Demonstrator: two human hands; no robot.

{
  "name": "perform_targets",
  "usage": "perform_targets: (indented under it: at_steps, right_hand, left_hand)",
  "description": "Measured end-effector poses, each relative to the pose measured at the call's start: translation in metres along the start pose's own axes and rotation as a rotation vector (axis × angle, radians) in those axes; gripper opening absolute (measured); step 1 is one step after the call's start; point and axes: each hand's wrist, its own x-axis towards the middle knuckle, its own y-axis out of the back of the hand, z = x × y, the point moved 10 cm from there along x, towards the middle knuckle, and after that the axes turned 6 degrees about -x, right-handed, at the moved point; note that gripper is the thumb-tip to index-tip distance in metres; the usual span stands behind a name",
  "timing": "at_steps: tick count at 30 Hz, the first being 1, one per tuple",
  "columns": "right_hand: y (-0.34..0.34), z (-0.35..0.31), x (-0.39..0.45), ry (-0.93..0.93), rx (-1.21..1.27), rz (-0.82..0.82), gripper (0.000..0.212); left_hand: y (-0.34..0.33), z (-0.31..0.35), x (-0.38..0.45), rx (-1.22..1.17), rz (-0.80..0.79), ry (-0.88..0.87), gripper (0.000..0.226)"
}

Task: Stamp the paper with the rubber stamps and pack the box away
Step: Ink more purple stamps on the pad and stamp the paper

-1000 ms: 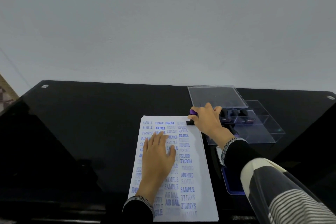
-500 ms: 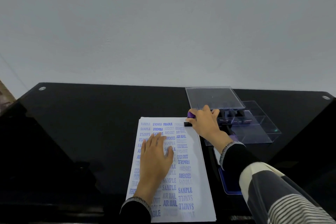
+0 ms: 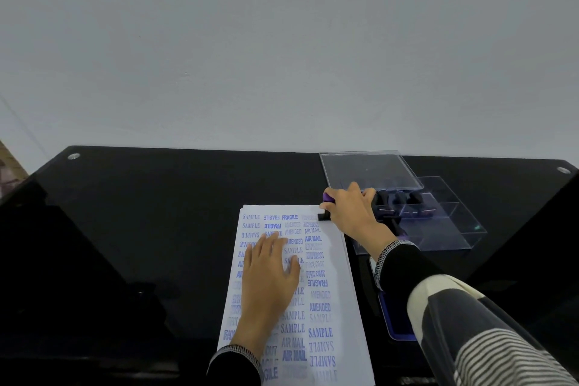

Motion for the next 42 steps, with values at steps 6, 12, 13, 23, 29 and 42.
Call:
perform_targets:
  at_steps: [6, 12, 13, 23, 29, 42]
  right_hand:
    - [0.000, 0.001, -0.002, -0.006, 0.014, 0.019, 0.016]
    - [-0.003, 0.004, -0.009, -0.016, 0.045, 0.010, 0.022]
    - [-0.003, 0.003, -0.010, -0.014, 0.037, 0.009, 0.023]
    - [0.001, 0.002, -0.012, -0.013, 0.054, 0.016, 0.021]
    - [0.006, 0.001, -0.016, -0.018, 0.064, 0.030, 0.021]
    - [0.021, 0.056, -0.027, -0.329, 0.866, 0.297, 0.020]
  left_hand:
    - [0.000, 0.000, 0.000, -0.002, 0.007, -0.005, 0.051]
    - [0.000, 0.000, 0.000, -0.011, 0.005, 0.003, 0.051]
    - [0.000, 0.000, 0.000, -0.010, 0.002, 0.002, 0.051]
    - [0.001, 0.001, -0.001, -0.010, 0.007, -0.014, 0.050]
    - [0.001, 0.001, 0.000, -0.016, 0.016, -0.019, 0.049]
    - [0.000, 0.001, 0.000, -0.005, -0.006, -0.011, 0.051]
